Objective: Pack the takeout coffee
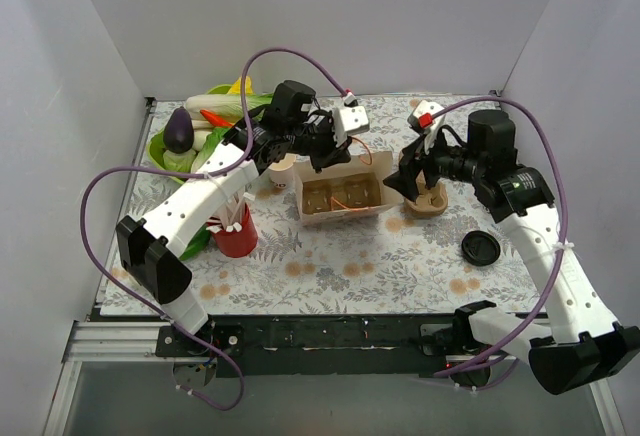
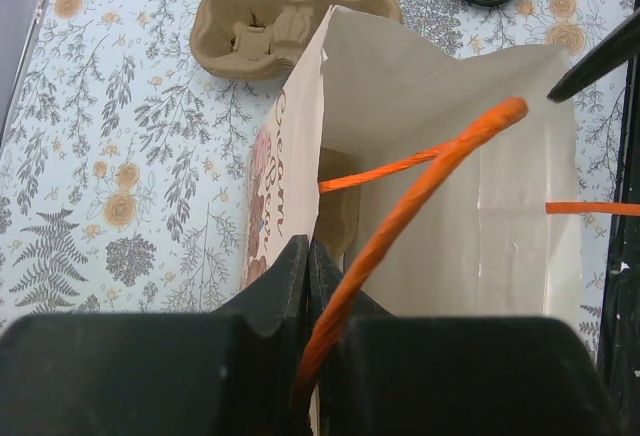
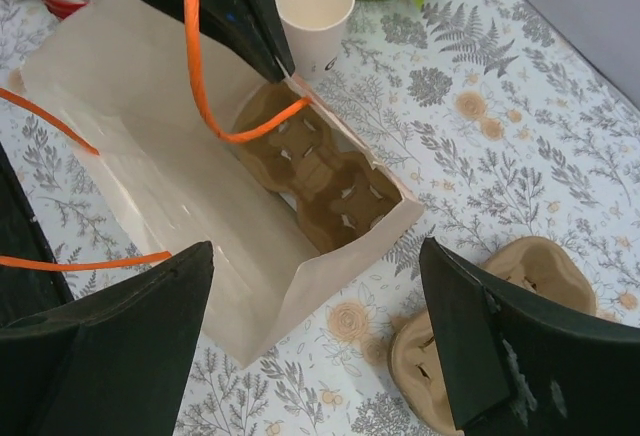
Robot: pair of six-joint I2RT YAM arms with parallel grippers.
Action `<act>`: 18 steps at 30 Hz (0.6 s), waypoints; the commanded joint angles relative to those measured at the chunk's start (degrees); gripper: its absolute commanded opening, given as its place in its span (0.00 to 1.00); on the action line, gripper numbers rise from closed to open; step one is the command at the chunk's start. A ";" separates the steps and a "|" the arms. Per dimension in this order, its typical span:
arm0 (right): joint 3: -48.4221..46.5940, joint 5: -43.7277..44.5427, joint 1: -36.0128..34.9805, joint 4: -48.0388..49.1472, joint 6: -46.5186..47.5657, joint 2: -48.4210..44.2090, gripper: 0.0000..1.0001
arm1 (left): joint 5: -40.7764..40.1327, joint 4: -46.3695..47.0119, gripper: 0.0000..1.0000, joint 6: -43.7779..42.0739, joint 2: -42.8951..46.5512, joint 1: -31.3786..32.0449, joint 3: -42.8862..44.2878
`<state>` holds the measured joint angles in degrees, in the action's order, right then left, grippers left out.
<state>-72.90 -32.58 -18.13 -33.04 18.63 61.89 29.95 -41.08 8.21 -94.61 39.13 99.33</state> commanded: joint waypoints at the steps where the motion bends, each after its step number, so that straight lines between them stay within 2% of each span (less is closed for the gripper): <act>1: 1.88 2.42 -1.64 2.18 0.00 1.30 0.93 | -1.04 0.83 0.00 2.07 2.94 0.06 0.43; 6: 3.38 8.48 -4.28 0.35 1.05 2.97 0.95 | -1.91 1.09 0.00 3.57 3.46 0.06 -0.10; 8: 3.82 8.32 -4.72 -2.37 2.02 3.50 0.96 | -2.09 1.53 0.02 4.71 4.34 0.07 -0.54; 9: 4.08 8.32 -4.90 -3.17 2.54 3.42 0.96 | -2.35 1.62 0.16 4.80 4.69 0.06 -0.80; 10: 4.69 8.49 -5.16 -3.70 3.24 2.72 0.96 | -2.36 1.97 0.26 4.80 5.22 0.06 -1.93; 12: 7.06 9.72 -5.34 -3.97 3.34 1.66 0.97 | -2.80 2.93 0.60 4.71 7.94 0.06 -3.87; 16: 10.14 10.43 -5.86 -5.19 5.97 -1.41 0.98 | -1.31 8.29 0.79 1.73 16.02 0.06 -12.65; 18: 11.55 10.61 -6.48 -5.81 7.90 -2.29 0.98 | -1.39 9.87 0.82 1.81 18.66 0.06 -16.97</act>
<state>-63.05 -23.14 -23.73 -37.23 22.65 62.59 27.70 -36.32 11.44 -84.38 39.11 87.68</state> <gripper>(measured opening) 0.980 0.788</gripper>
